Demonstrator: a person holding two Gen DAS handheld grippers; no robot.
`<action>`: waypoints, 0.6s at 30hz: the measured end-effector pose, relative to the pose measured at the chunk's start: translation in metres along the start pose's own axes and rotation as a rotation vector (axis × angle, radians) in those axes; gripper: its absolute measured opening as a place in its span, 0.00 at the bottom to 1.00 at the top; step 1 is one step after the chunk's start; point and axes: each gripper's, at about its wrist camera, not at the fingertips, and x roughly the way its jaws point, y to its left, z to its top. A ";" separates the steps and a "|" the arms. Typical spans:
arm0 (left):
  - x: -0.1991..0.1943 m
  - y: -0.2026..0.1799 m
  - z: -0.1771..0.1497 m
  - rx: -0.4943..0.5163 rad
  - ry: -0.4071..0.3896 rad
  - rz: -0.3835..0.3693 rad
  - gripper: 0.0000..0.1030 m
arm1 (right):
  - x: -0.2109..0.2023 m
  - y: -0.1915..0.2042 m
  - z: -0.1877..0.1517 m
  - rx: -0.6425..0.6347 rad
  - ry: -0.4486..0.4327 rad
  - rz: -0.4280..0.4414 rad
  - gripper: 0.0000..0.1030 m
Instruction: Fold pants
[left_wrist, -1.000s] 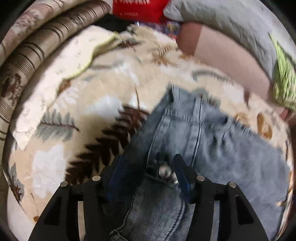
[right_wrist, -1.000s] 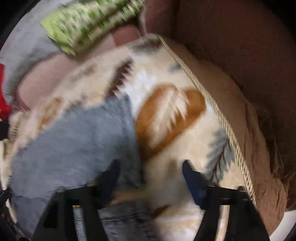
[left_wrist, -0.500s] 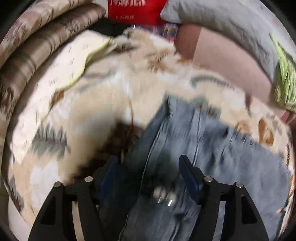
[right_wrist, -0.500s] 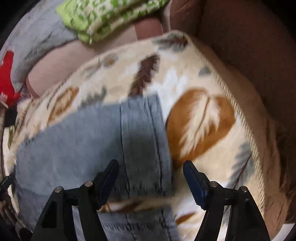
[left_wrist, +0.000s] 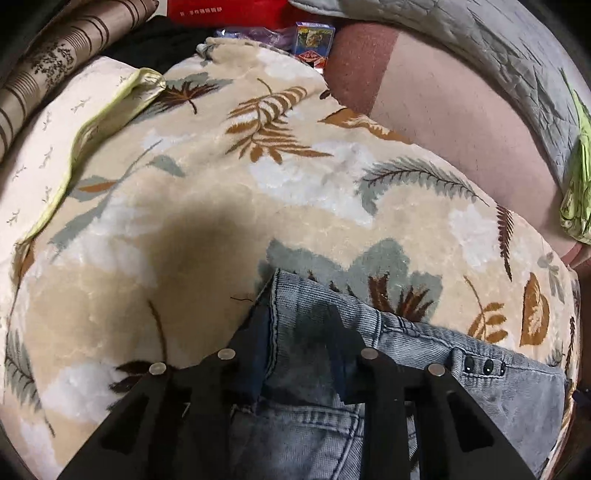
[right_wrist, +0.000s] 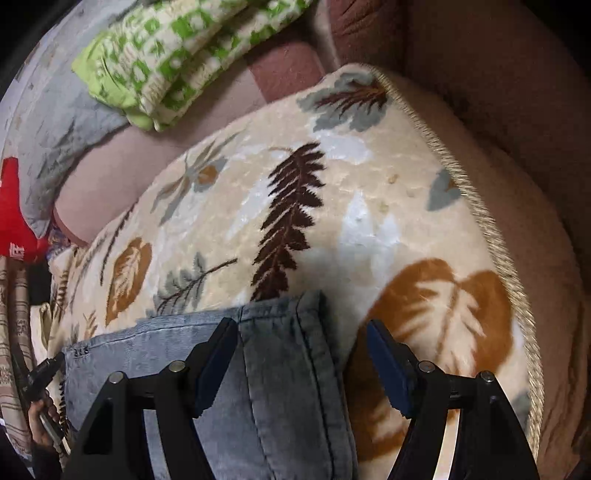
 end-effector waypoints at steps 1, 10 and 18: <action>0.003 0.000 0.000 0.006 -0.002 0.000 0.30 | 0.008 0.003 0.002 -0.018 0.012 -0.011 0.69; 0.015 -0.011 0.004 0.088 -0.036 0.079 0.03 | 0.037 0.038 0.009 -0.138 0.074 -0.163 0.24; 0.000 -0.007 0.010 0.051 -0.034 0.012 0.02 | 0.026 0.038 0.010 -0.110 0.024 -0.165 0.15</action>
